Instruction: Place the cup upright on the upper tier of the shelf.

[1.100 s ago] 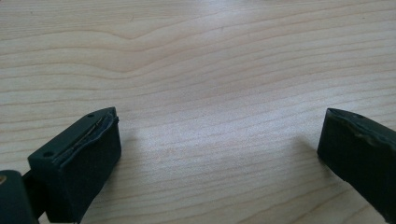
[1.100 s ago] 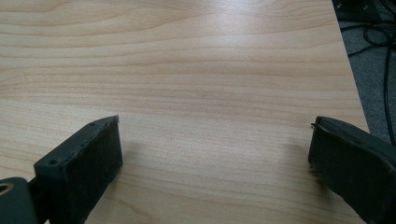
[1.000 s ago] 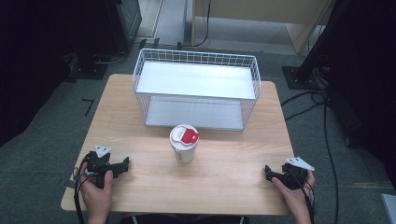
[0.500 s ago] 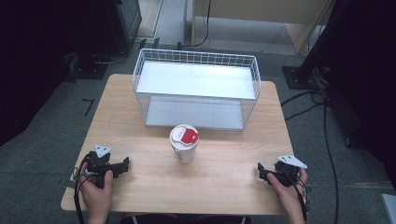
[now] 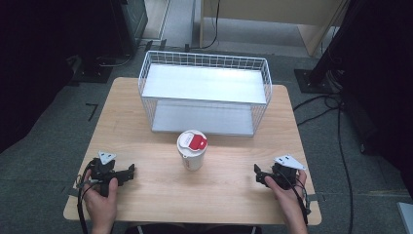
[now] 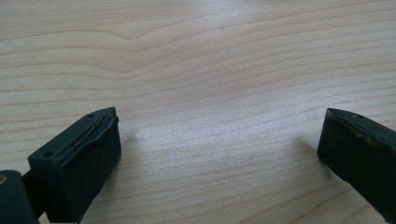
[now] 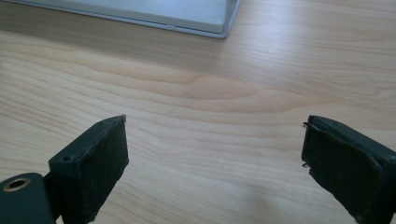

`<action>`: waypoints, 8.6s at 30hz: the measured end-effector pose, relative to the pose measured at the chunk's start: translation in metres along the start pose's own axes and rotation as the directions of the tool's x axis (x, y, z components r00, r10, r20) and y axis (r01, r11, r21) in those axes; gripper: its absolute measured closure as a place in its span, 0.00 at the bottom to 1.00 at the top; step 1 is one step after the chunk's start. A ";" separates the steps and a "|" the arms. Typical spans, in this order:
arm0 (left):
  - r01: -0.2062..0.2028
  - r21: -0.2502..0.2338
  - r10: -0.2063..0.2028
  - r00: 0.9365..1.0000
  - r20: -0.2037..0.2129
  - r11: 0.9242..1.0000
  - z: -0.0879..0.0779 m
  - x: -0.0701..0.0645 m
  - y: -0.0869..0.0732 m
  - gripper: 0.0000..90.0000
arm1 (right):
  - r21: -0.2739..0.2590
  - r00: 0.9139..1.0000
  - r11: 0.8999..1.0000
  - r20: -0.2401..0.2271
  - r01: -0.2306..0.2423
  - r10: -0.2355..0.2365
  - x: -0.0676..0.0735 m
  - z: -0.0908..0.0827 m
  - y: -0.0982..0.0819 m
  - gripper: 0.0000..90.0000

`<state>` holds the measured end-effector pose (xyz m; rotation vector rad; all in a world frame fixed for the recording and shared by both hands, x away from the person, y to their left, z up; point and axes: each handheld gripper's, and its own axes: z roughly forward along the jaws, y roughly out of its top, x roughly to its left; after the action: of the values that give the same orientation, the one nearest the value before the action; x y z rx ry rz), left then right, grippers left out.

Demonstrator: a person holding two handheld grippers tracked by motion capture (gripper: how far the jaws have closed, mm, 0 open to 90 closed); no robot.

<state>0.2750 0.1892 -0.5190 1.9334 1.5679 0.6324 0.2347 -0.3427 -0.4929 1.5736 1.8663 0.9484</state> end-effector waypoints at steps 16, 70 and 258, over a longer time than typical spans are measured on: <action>0.000 0.000 0.000 1.000 0.000 1.000 0.000 0.000 0.000 0.00 | -0.019 0.994 0.998 -0.088 0.058 -0.059 0.044 0.015 0.014 0.08; -0.002 0.002 0.002 1.000 0.002 1.000 0.000 0.000 0.000 0.00 | -0.074 0.917 0.997 -0.396 0.025 -0.053 0.162 0.071 0.011 0.10; -0.003 0.000 0.003 1.000 0.003 1.000 0.001 0.000 0.001 0.00 | -0.481 0.992 0.876 -0.117 -0.013 -0.049 0.113 0.069 0.275 0.07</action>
<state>0.2760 0.1892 -0.5189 1.9362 1.5638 0.6295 0.4354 -0.1974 -0.3149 1.2114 1.5516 1.4045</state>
